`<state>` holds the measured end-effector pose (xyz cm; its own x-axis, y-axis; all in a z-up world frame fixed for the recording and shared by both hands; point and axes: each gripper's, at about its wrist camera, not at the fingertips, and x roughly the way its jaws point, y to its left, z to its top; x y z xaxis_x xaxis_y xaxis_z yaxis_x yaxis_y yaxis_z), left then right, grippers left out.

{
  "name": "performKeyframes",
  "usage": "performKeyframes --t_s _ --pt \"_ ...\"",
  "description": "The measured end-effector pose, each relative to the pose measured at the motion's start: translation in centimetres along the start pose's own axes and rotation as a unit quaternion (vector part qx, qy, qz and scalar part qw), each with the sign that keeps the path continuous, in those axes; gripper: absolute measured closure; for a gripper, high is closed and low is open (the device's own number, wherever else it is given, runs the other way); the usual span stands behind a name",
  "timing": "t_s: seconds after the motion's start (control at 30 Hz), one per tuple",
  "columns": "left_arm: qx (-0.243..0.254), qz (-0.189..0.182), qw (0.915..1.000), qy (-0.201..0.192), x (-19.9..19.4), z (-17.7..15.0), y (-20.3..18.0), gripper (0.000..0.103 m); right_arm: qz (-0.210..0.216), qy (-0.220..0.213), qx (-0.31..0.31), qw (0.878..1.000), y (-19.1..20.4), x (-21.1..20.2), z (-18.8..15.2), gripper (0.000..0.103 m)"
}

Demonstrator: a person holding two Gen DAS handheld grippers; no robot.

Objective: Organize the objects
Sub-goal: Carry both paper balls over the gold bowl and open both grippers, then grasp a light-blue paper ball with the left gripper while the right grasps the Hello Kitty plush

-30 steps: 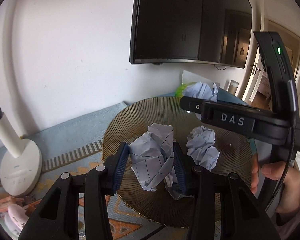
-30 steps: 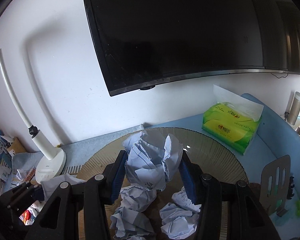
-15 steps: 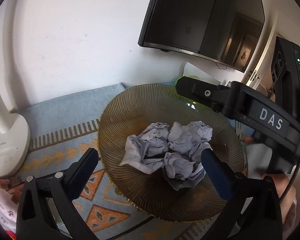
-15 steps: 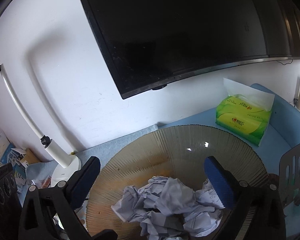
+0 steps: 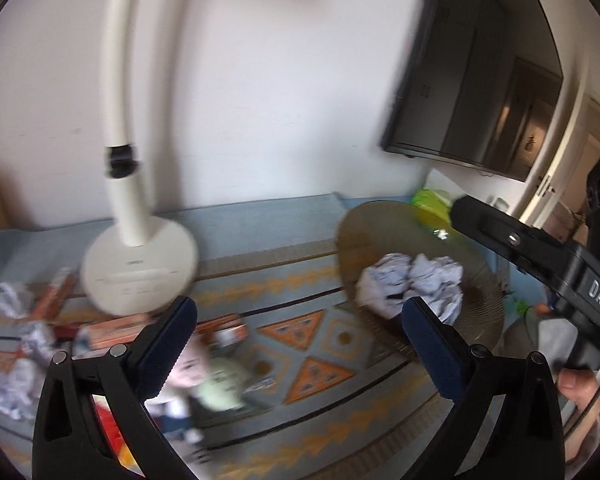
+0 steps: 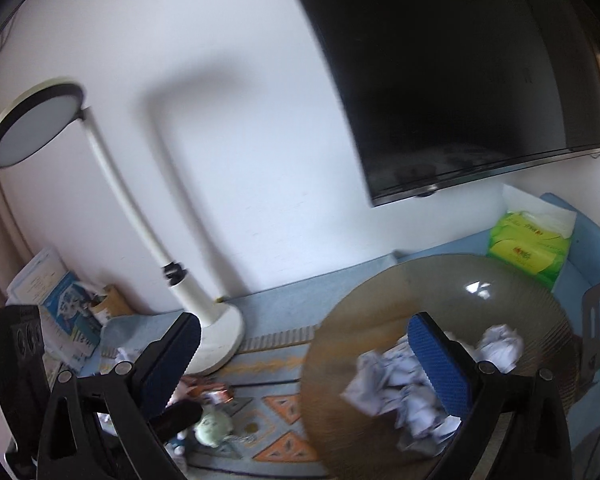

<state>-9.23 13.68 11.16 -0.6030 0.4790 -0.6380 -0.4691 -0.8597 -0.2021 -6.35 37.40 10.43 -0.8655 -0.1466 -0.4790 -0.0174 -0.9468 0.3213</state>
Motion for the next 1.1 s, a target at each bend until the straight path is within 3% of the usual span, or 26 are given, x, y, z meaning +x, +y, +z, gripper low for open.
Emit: performKeyframes --t_s 0.27,0.57,0.8,0.93,1.1 --pt "-0.036 0.109 0.9934 -0.002 -5.6 -4.5 10.1 0.001 0.049 0.07 -0.062 0.994 6.8 2.1 -6.0 0.0" --pt "-0.086 0.204 0.9747 0.032 -8.2 -11.3 20.2 0.001 0.079 0.141 -0.208 0.965 15.4 5.4 -14.7 0.0" --pt "-0.12 0.224 0.9643 0.073 -6.6 -14.8 24.5 0.001 0.063 0.203 -0.235 0.948 16.0 8.7 -18.4 0.0" --pt "-0.131 0.238 0.9584 0.085 -5.3 -15.2 25.7 0.001 0.038 0.217 -0.255 0.942 16.0 9.8 -19.5 0.0" --pt "-0.123 0.247 0.9576 0.083 -4.7 -14.8 25.8 0.0 0.026 0.228 -0.24 0.943 15.5 10.8 -19.3 0.0"
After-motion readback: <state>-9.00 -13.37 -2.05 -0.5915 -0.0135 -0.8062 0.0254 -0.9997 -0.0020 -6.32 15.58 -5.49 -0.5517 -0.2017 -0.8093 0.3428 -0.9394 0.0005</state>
